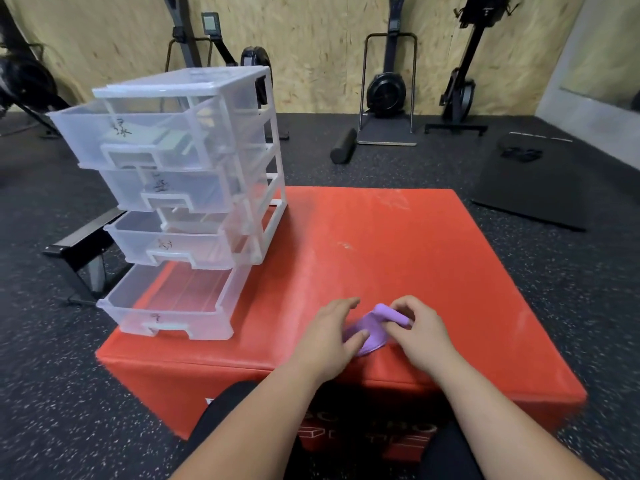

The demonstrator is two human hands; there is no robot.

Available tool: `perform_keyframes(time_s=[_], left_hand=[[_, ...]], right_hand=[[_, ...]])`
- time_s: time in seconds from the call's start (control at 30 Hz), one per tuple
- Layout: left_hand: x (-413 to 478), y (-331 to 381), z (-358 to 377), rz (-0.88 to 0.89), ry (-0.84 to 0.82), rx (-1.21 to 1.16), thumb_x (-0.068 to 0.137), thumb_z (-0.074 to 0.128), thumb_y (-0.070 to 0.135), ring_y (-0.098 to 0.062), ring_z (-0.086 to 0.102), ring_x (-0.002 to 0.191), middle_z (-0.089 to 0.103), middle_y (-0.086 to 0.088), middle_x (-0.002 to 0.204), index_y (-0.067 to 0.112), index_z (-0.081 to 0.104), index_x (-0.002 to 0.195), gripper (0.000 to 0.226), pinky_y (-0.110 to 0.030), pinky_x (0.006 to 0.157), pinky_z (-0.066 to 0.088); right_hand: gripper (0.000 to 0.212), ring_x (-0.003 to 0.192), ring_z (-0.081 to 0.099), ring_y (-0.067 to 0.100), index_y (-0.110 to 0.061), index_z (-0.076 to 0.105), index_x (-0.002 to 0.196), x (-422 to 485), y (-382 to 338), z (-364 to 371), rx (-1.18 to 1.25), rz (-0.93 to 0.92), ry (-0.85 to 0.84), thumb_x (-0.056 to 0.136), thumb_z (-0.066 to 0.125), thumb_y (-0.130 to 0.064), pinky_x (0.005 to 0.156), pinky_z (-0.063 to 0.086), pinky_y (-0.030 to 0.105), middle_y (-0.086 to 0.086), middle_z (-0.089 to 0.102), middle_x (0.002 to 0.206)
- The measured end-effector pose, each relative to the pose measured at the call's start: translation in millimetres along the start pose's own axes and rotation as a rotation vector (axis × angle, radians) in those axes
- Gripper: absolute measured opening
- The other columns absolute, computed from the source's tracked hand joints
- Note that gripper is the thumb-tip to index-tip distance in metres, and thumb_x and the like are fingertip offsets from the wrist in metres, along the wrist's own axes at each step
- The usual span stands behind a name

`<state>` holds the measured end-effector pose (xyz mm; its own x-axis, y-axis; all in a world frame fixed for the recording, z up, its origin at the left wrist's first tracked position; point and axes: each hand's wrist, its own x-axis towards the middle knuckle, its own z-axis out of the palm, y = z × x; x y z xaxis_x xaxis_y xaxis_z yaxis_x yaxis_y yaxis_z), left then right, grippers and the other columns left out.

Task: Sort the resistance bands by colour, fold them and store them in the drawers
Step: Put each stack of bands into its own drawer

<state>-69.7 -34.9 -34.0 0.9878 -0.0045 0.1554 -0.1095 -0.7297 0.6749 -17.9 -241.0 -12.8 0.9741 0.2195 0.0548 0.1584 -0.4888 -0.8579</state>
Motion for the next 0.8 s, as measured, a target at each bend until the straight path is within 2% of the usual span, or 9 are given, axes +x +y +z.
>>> perform_keyframes(time_s=[0.07, 0.13, 0.23, 0.3, 0.37, 0.47, 0.53, 0.67, 0.8], left_hand=[[-2.6, 3.7, -7.2, 0.010, 0.062, -0.082, 0.098, 0.065, 0.037, -0.009, 0.055, 0.134, 0.059, 0.012, 0.148, 0.029, 0.053, 0.153, 0.056, -0.034, 0.114, 0.043], [-8.0, 7.2, -16.8, 0.013, 0.119, -0.135, 0.099, 0.061, 0.041, -0.006, 0.061, 0.122, 0.067, 0.017, 0.135, 0.034, 0.061, 0.143, 0.045, -0.033, 0.105, 0.048], [-20.7, 14.1, -37.4, 0.001, 0.221, -0.254, 0.098, 0.066, 0.033, -0.007, 0.066, 0.096, 0.075, 0.017, 0.106, 0.032, 0.071, 0.119, 0.022, -0.033, 0.087, 0.052], [-30.4, 13.3, -55.1, -0.013, 0.284, -0.325, 0.097, 0.070, 0.026, -0.008, 0.064, 0.080, 0.073, 0.012, 0.088, 0.034, 0.072, 0.099, 0.008, -0.034, 0.077, 0.052], [-39.8, 7.1, -72.7, -0.030, 0.334, -0.376, 0.096, 0.073, 0.024, -0.008, 0.059, 0.071, 0.067, 0.011, 0.077, 0.037, 0.068, 0.085, 0.017, -0.029, 0.069, 0.049], [-53.0, -10.2, -96.9, -0.063, 0.412, -0.449, 0.095, 0.075, 0.023, -0.006, 0.054, 0.069, 0.061, 0.012, 0.072, 0.027, 0.067, 0.085, 0.013, -0.027, 0.067, 0.047], [-59.7, -23.0, -111.9, -0.103, 0.491, -0.507, 0.095, 0.075, 0.020, -0.007, 0.054, 0.069, 0.060, 0.011, 0.072, 0.022, 0.067, 0.087, 0.012, -0.026, 0.068, 0.046], [-76.2, -49.0, -141.7, -0.200, 0.640, -0.559, 0.095, 0.077, 0.020, -0.006, 0.061, 0.071, 0.067, 0.012, 0.075, 0.023, 0.070, 0.092, 0.008, -0.023, 0.070, 0.049], [-90.8, -81.2, -168.6, -0.320, 0.776, -0.511, 0.098, 0.071, 0.034, -0.010, 0.070, 0.077, 0.075, 0.012, 0.083, 0.029, 0.071, 0.099, 0.005, -0.033, 0.075, 0.056]], right_hand=[[0.026, 0.080, 0.067, 0.008, -0.022, 0.069, 0.094, -1.9, -15.5, 3.0, 0.171, -0.028, -0.060, 0.086, 0.070, 0.003, 0.075, 0.053, 0.025, -0.005, 0.075, 0.089], [0.028, 0.088, 0.072, 0.011, -0.017, 0.072, 0.101, -2.7, -33.7, 6.7, 0.291, -0.047, -0.092, 0.089, 0.069, 0.007, 0.082, 0.058, 0.031, 0.000, 0.078, 0.096], [0.030, 0.097, 0.075, 0.014, -0.017, 0.075, 0.110, -3.1, -59.2, 16.6, 0.391, -0.066, -0.122, 0.091, 0.069, 0.007, 0.089, 0.060, 0.036, 0.000, 0.080, 0.104], [0.030, 0.106, 0.075, 0.020, -0.018, 0.077, 0.114, -3.2, -76.3, 28.1, 0.444, -0.071, -0.178, 0.094, 0.068, 0.004, 0.093, 0.059, 0.040, 0.002, 0.080, 0.109], [0.029, 0.110, 0.075, 0.026, -0.016, 0.075, 0.119, -4.2, -91.3, 44.1, 0.519, -0.049, -0.259, 0.098, 0.064, 0.001, 0.095, 0.059, 0.044, 0.007, 0.079, 0.114], [0.026, 0.113, 0.074, 0.028, -0.009, 0.071, 0.127, -10.1, -112.5, 75.9, 0.587, -0.002, -0.406, 0.102, 0.063, -0.010, 0.097, 0.059, 0.044, 0.012, 0.077, 0.119], [0.023, 0.109, 0.074, 0.025, -0.008, 0.072, 0.123, -12.8, -122.2, 99.3, 0.556, -0.002, -0.451, 0.101, 0.064, -0.014, 0.095, 0.060, 0.041, 0.011, 0.078, 0.116], [0.016, 0.098, 0.074, 0.020, -0.011, 0.075, 0.114, -7.8, -149.8, 144.1, 0.459, -0.077, -0.452, 0.100, 0.067, -0.013, 0.088, 0.059, 0.037, 0.009, 0.080, 0.106], [0.016, 0.085, 0.074, 0.013, -0.012, 0.077, 0.111, 13.0, -195.3, 182.4, 0.349, -0.145, -0.453, 0.099, 0.068, -0.008, 0.072, 0.057, 0.025, 0.003, 0.081, 0.099]])
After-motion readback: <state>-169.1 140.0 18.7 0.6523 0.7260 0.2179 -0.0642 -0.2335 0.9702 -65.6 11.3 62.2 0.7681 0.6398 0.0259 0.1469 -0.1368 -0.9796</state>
